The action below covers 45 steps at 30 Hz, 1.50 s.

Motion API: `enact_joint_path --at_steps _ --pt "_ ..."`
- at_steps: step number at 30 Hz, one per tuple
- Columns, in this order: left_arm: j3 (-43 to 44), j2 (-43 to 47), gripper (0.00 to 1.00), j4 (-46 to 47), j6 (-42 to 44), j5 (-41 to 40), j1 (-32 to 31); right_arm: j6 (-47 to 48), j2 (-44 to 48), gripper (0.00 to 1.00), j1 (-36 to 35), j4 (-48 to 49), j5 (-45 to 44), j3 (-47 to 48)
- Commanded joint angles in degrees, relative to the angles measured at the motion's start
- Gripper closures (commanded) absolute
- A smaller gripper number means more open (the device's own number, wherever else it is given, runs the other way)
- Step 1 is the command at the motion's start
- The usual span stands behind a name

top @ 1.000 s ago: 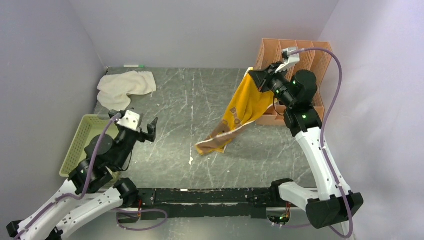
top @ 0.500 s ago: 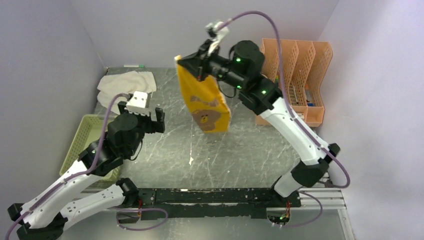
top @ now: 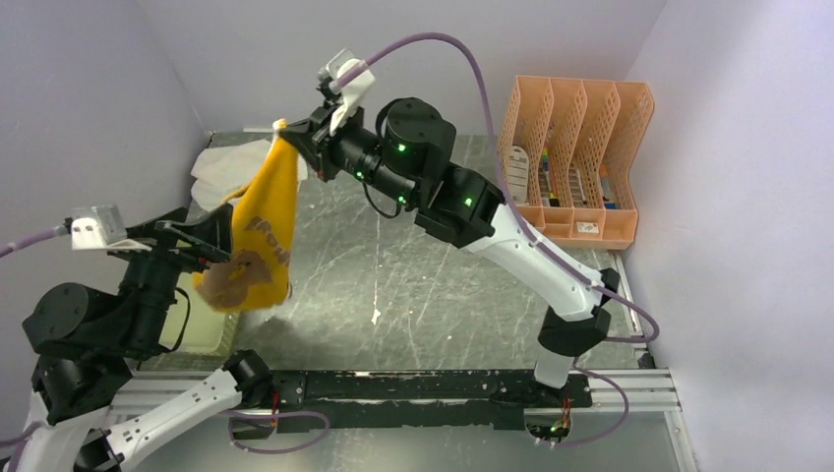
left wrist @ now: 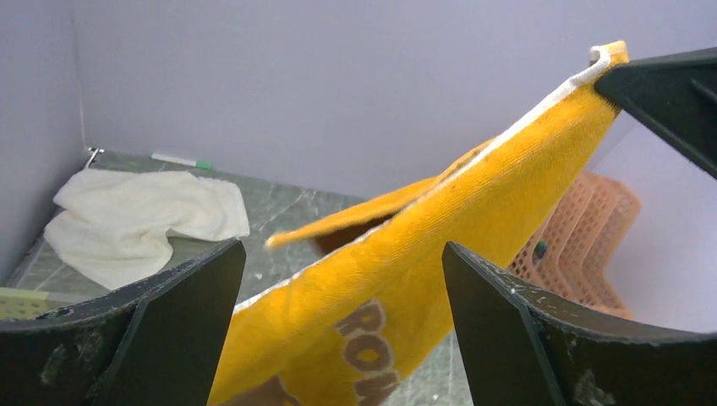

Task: Roll the towels
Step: Flatten out the towel at the center of the board.

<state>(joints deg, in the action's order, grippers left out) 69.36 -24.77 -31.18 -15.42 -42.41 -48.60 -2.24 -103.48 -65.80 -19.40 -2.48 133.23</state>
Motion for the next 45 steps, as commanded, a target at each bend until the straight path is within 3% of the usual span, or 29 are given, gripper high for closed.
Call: enact_joint_path --at_steps 1,4,9,14,20,22,24,26,28,37,45 --pt "-0.7 -3.5 0.01 -5.3 1.6 1.0 -0.3 3.1 7.1 1.00 1.1 3.2 -15.4 -9.9" --pt "-2.4 -5.3 0.01 -4.6 1.9 2.9 -0.3 1.6 13.5 1.00 4.7 2.4 -19.4 -24.9" --pt "-6.0 -8.1 0.01 -3.8 0.7 5.8 -0.4 -7.4 28.6 1.00 22.3 4.9 -9.7 -55.8" --pt "-14.4 -16.3 0.01 -2.3 -6.9 16.7 -0.4 -8.6 31.2 1.00 35.1 3.2 -3.7 -71.3" --pt "-27.6 -25.0 0.02 3.9 -19.7 20.7 2.7 -10.7 28.5 1.00 41.0 5.8 2.2 -75.5" --pt "-29.9 -26.5 0.04 4.0 -24.3 24.4 9.1 -11.3 27.9 1.00 41.8 6.9 4.1 -75.4" --pt "-32.1 -28.8 0.08 3.4 -27.6 31.8 20.3 -11.7 27.0 1.00 42.4 7.6 5.6 -75.2" --pt "-33.5 -32.2 0.21 2.7 -29.3 39.8 30.8 -12.1 26.4 1.00 42.6 8.2 6.8 -75.3" --pt "-33.6 -36.1 0.28 2.4 -30.2 44.6 36.2 -12.3 26.2 1.00 42.7 8.7 7.5 -75.5" --pt "-39.6 -38.3 0.32 10.8 -39.5 47.1 37.2 -12.9 26.8 1.00 43.5 9.8 9.8 -78.4" --pt "-38.4 -42.3 0.36 12.0 -37.6 41.8 37.2 -13.2 26.7 1.00 43.6 10.0 11.2 -78.8"
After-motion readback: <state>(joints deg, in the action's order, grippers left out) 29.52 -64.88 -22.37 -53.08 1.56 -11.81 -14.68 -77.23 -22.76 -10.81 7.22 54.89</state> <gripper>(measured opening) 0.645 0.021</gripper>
